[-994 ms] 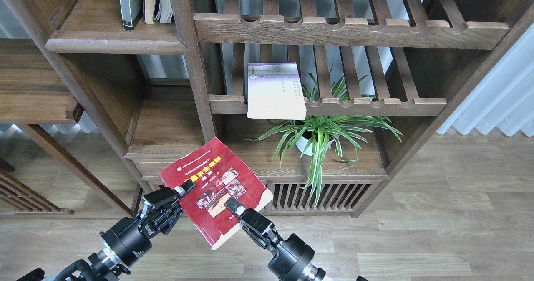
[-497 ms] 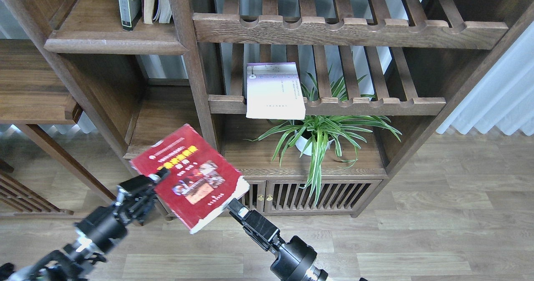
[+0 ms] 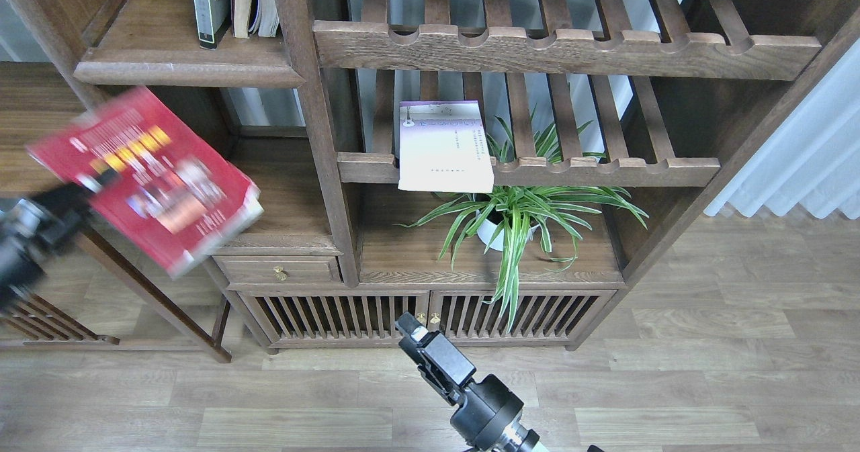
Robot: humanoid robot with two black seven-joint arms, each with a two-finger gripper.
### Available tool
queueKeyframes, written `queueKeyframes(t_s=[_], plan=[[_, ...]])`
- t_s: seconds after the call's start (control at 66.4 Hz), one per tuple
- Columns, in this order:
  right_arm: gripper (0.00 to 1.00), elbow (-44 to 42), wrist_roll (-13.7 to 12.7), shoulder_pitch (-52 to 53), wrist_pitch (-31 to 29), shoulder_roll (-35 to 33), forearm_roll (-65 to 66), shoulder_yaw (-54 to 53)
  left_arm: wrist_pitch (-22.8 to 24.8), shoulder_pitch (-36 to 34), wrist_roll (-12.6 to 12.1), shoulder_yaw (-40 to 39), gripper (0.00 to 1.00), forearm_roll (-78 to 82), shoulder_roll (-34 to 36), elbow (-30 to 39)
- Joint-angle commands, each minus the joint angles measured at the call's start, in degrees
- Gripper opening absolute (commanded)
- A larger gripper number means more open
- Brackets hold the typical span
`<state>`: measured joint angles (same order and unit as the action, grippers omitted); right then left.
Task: Organize books on shelf
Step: 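Carry the red book with the left gripper up to the side shelf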
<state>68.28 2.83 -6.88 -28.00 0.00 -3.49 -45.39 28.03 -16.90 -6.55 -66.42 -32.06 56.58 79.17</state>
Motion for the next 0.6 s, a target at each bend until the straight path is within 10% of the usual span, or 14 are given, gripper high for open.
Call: queueKeyframes(t_s=[0.0, 0.241, 0.587], plan=[[0.99, -0.1, 0.0, -0.2, 0.0, 0.0, 0.1, 0.0, 0.0, -4.9, -0.3, -0.2, 0.04, 0.0, 2.7, -0.1], [0.99, -0.1, -0.4, -0.3, 0.0, 0.0, 0.4, 0.5, 0.0, -21.6, -7.2, 1.5, 0.05, 4.1, 3.6, -3.8], [0.99, -0.1, -0.5, -0.6, 0.0, 0.0, 0.5, 0.6, 0.0, -40.7, -9.3, 7.4, 0.06, 17.3, 3.1, -11.1]])
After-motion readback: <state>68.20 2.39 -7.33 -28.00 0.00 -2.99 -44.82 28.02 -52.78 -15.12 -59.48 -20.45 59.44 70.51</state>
